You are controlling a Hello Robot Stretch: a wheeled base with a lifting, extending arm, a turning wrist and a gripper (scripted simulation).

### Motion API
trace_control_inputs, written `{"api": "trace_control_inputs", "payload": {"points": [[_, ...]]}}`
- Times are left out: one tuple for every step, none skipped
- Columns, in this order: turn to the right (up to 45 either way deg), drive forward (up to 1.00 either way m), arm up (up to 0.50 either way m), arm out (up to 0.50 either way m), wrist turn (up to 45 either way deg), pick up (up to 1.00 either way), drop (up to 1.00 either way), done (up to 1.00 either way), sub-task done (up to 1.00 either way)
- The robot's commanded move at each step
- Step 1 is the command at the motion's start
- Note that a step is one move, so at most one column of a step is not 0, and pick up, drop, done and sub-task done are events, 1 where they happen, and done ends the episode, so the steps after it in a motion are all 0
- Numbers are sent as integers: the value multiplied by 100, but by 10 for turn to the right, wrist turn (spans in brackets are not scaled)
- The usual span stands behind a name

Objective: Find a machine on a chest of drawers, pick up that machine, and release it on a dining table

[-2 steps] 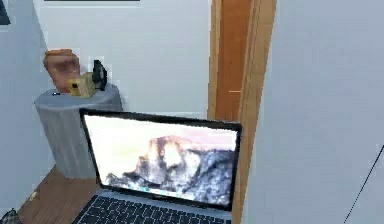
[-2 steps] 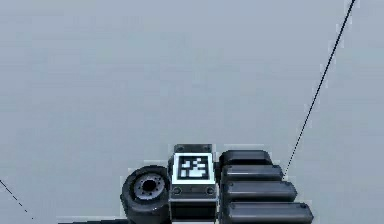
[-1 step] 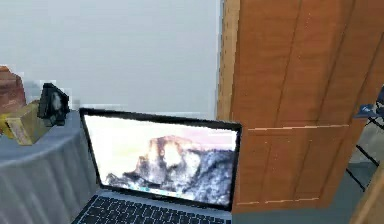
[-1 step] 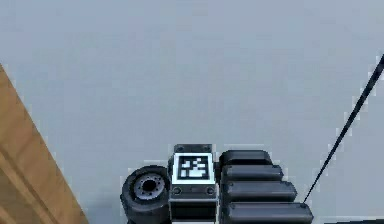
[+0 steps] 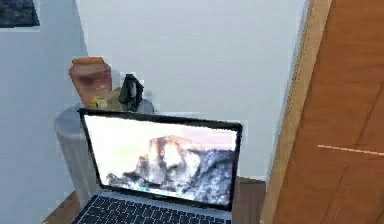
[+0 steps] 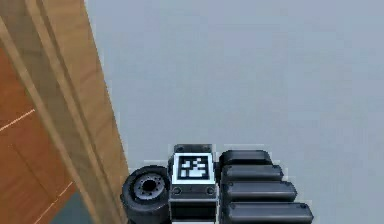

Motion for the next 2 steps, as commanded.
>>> {"api": "trace_control_inputs", "payload": {"points": [[0, 100, 0, 0, 0, 0, 0, 0, 0], [-60, 0, 0, 0, 0, 0, 0, 0, 0]]}}
